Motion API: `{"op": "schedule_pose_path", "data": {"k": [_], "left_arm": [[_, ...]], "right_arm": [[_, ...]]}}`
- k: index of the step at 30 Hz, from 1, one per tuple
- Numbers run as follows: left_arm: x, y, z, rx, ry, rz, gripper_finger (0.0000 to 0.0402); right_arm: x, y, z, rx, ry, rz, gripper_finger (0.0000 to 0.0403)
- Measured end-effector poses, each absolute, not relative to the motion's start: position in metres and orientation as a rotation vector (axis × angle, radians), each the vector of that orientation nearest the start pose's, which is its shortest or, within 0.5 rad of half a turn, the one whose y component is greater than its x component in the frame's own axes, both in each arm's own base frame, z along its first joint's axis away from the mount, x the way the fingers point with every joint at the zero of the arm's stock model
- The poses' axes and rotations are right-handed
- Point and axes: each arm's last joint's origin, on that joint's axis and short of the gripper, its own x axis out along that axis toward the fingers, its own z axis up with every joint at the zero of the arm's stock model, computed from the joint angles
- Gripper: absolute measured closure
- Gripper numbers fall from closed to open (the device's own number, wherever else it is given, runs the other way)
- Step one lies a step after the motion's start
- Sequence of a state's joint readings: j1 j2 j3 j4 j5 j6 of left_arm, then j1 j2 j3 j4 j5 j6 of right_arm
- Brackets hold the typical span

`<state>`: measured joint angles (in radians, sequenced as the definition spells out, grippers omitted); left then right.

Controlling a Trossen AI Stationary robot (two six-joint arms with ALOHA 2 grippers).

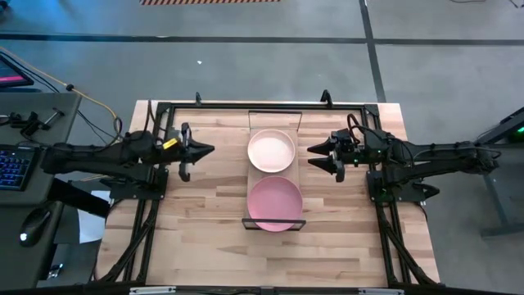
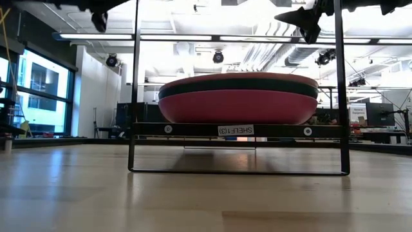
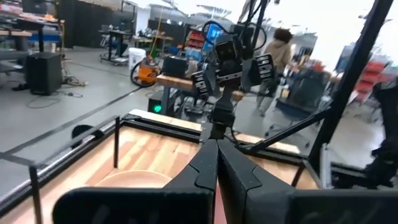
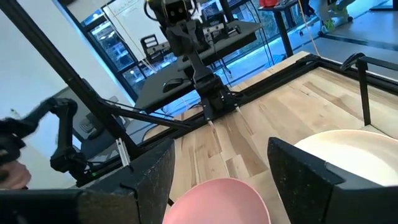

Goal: Place and stack plates onto a shelf
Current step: Return to Home Position

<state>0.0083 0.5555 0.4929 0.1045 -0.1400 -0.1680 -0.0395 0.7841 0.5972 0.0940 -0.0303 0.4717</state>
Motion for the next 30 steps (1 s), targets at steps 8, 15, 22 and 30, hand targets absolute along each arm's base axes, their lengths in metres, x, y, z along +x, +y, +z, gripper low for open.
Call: {"op": "schedule_pose_path", "data": {"k": [8,15,22,30], "left_arm": [[0.128,0.005,0.249,-0.214,-0.131,0.108,0.0401],[0.119,0.005,0.22,-0.269,-0.219,0.083,0.0401],[0.112,0.005,0.195,-0.294,-0.241,0.079,0.0401],[0.11,0.004,0.181,-0.317,-0.139,0.076,0.0401]], "right_arm": [[0.181,-0.006,0.294,0.526,0.088,-0.033,0.0164],[0.181,-0.006,0.295,0.567,0.089,-0.027,0.0164],[0.181,-0.006,0.295,0.583,0.091,-0.021,0.0164],[0.181,-0.005,0.294,0.602,0.099,-0.008,0.0164]]}}
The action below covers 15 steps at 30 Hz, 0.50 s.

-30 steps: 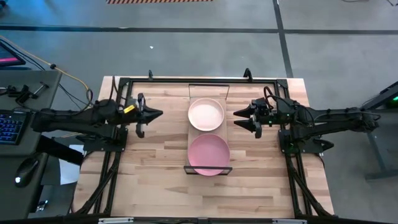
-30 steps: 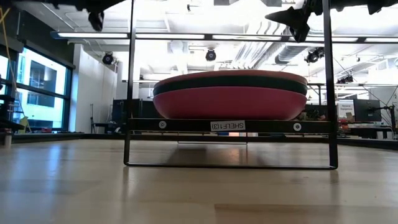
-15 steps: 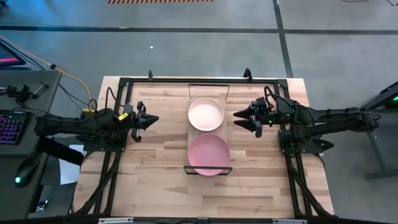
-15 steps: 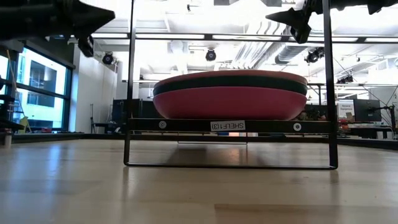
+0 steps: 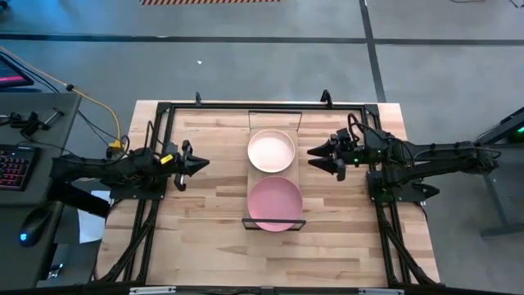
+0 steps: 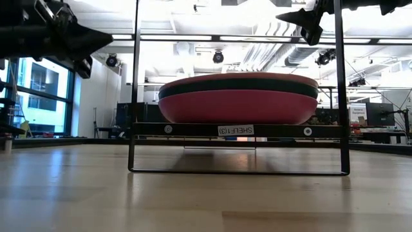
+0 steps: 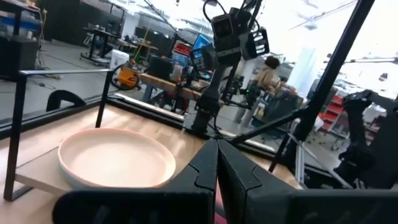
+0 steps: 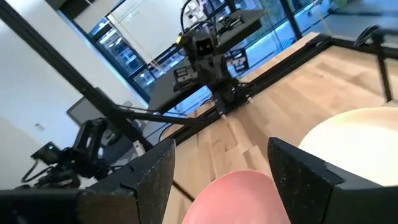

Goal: Place and stack plates onto a shelf
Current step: Return to Home Position

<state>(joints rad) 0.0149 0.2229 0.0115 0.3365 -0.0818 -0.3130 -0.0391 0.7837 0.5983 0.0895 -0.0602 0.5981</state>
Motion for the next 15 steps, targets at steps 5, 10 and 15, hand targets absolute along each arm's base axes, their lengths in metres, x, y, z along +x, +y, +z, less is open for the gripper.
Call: {"op": "schedule_pose_path", "data": {"k": [5,10,15], "left_arm": [[0.11,0.005,0.181,-0.317,-0.14,0.097,0.0401],[0.111,0.005,0.175,-0.315,-0.075,0.111,0.0401],[0.111,0.005,0.174,-0.314,-0.072,0.112,0.0401]], "right_arm": [[0.18,-0.003,0.292,0.615,0.145,0.047,0.0169],[0.168,-0.001,0.28,0.626,0.311,0.055,0.0204],[0.143,0.0,0.273,0.568,0.418,0.037,0.0292]]}}
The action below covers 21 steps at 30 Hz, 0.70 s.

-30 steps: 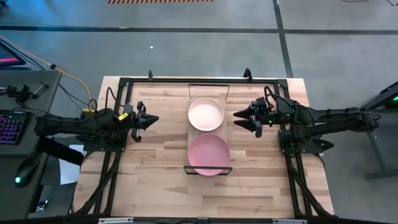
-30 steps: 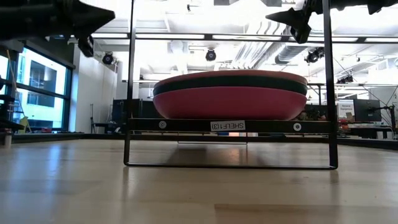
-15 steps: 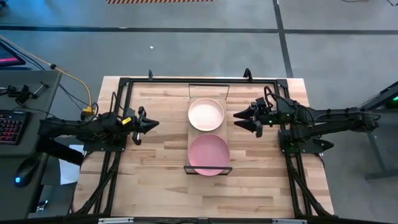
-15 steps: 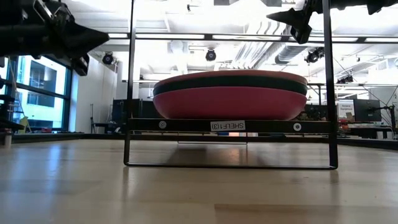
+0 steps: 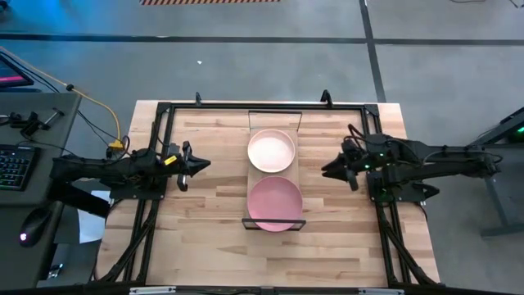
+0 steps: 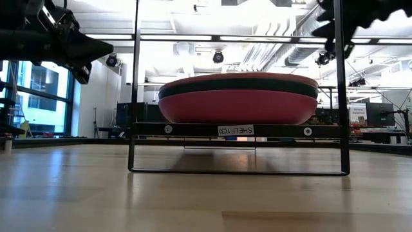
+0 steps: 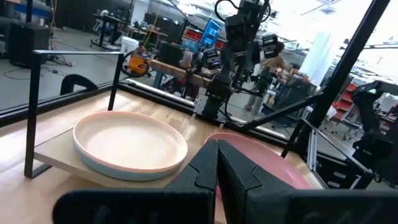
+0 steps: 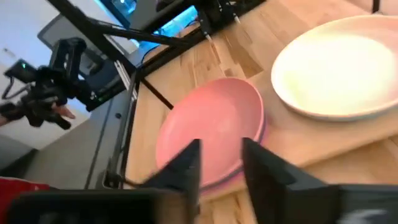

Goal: Place and stack plates onto a shelf
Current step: Return to Home Position

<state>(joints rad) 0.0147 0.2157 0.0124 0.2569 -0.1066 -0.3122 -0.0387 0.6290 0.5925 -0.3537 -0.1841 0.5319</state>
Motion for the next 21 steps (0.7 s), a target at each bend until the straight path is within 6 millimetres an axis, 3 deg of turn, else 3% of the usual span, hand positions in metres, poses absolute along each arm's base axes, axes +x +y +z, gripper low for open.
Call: {"op": "schedule_pose_path", "data": {"k": [3,5,8,12,21], "left_arm": [[0.111,0.005,0.174,-0.314,-0.072,0.112,0.0401],[0.111,0.005,0.174,-0.314,-0.071,0.112,0.0401],[0.111,0.005,0.174,-0.314,-0.071,0.113,0.0401],[0.111,0.005,0.174,-0.314,-0.07,0.113,0.0401],[0.111,0.005,0.174,-0.313,-0.07,0.114,0.0401]], "right_arm": [[0.126,0.001,0.267,0.522,0.38,0.059,0.037],[0.116,0.001,0.259,0.509,0.321,0.075,0.0393],[0.107,0.001,0.243,0.542,0.21,0.096,0.0381],[0.103,0.001,0.226,0.513,0.061,0.135,0.0398],[0.1,0.003,0.192,0.448,-0.034,0.207,0.0401]]}}
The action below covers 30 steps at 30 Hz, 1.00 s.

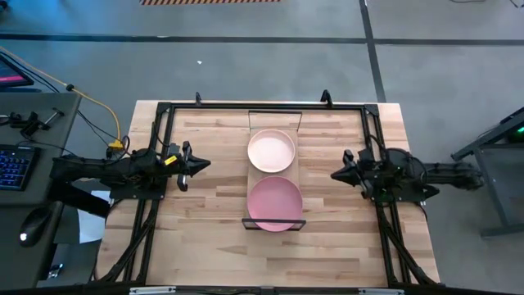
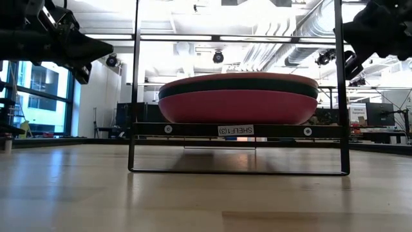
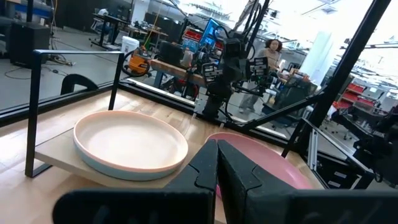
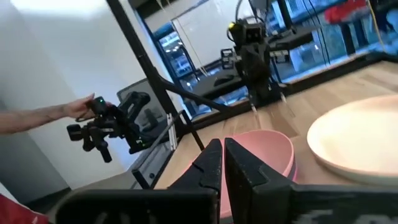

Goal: Place and stack plates onto a shelf
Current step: Return to Home Position

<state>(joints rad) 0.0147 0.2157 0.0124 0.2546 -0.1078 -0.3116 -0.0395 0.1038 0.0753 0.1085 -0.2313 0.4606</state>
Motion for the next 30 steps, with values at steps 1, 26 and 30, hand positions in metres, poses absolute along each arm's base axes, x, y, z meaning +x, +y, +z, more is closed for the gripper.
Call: {"op": "schedule_pose_path", "data": {"k": [1,26,30], "left_arm": [[0.111,0.005,0.174,-0.314,-0.07,0.114,0.0401],[0.111,0.005,0.174,-0.313,-0.066,0.114,0.0401],[0.111,0.005,0.174,-0.313,-0.066,0.114,0.0401]], "right_arm": [[0.099,0.003,0.189,0.434,-0.048,0.216,0.0402],[0.096,0.006,0.172,0.24,-0.021,0.316,0.0403],[0.096,0.006,0.172,0.285,-0.013,0.316,0.0403]]}}
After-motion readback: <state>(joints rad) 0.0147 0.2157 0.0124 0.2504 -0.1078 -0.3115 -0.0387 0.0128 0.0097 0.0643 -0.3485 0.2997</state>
